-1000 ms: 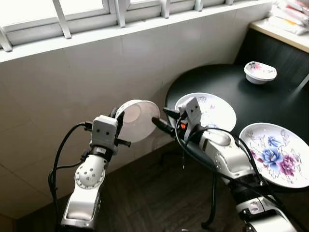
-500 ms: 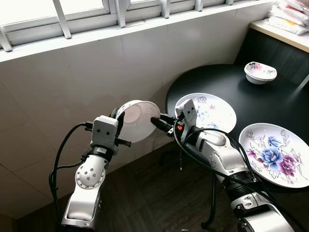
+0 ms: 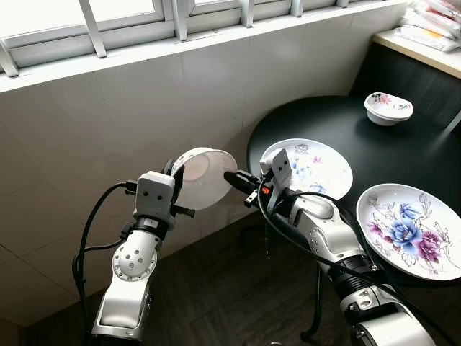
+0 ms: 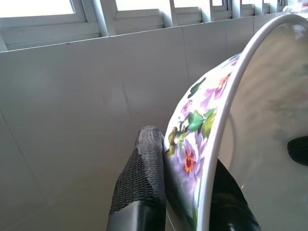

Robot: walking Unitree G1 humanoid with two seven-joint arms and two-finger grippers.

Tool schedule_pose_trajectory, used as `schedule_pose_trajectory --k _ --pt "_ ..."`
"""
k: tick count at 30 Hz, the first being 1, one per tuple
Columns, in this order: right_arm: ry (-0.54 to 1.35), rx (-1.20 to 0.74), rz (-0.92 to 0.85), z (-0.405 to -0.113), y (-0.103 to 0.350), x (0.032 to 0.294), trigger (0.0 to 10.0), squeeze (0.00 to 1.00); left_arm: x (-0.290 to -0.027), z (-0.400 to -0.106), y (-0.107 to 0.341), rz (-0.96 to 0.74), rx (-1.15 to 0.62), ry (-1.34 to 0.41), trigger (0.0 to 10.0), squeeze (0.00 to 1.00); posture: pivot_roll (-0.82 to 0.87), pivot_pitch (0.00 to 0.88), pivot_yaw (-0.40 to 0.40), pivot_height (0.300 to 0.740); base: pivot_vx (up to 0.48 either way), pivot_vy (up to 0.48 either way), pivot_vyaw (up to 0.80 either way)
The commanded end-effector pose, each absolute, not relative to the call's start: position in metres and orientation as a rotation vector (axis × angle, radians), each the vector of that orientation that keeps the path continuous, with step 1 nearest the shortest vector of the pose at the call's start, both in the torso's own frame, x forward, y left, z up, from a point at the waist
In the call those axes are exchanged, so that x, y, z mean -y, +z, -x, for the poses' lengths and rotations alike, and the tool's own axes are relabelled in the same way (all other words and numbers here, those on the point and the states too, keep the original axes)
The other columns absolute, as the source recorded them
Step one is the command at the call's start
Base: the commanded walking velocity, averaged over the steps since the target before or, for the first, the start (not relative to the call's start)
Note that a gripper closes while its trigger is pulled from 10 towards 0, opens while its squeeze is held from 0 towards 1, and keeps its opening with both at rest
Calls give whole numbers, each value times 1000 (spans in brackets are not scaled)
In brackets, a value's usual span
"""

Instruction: Kitchen organization

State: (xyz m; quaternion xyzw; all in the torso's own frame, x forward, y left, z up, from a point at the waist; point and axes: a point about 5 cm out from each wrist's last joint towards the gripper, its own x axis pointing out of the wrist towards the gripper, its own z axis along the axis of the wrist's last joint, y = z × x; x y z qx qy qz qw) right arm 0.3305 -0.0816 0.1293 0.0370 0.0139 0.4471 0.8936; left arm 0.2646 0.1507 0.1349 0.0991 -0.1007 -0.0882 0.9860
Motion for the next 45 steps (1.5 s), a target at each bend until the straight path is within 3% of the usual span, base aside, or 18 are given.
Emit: schedule_pose_trajectory --k 1,7,8,9,10,11,12,13,22,23,36,45 --pt "888 2 -65 -336 135 89 0 0 -147 -264 137 -203 210 -197 10000 0 20 0 -24 740 0 0 0" --pt "894 -4 -75 -336 135 90 0 0 -146 -264 138 -202 217 -198 10000 0 21 0 -27 740 0 0 0" --pt "887 -12 -68 -337 134 90 8392 0 -146 -264 138 -202 216 -198 10000 0 21 0 -27 740 0 0 0" --pt "870 -28 -45 -339 133 90 10000 0 -146 -264 138 -203 216 -198 10000 0 21 0 -27 740 0 0 0" --pt "870 -28 -45 -339 133 90 10000 0 -146 -264 138 -203 216 -198 10000 0 21 0 -27 740 0 0 0" --pt "862 -26 -51 -340 134 91 10000 459 -146 -264 138 -203 216 -198 10000 0 20 0 -26 740 0 0 0" --pt "859 -21 -55 -340 134 91 10000 459 -146 -264 138 -203 216 -198 10000 0 20 0 -26 740 0 0 0" --pt "875 -13 -57 -339 136 91 10000 1000 -146 -264 138 -203 215 -199 10000 0 20 0 -26 740 0 0 0" --pt "975 -15 36 -333 134 82 10000 1000 -146 -263 138 -200 219 -202 10000 0 23 0 -26 740 0 0 0" --pt "1003 -20 43 -333 134 81 10000 0 -145 -263 139 -195 226 -209 10000 0 23 0 -26 740 0 0 0" --pt "1004 -6 18 -339 139 81 10000 0 -145 -262 140 -183 236 -221 10000 0 31 0 -32 740 0 0 0" --pt "966 11 -90 -342 143 89 10000 0 -145 -261 139 -183 236 -227 10000 0 29 0 -27 740 0 0 0"
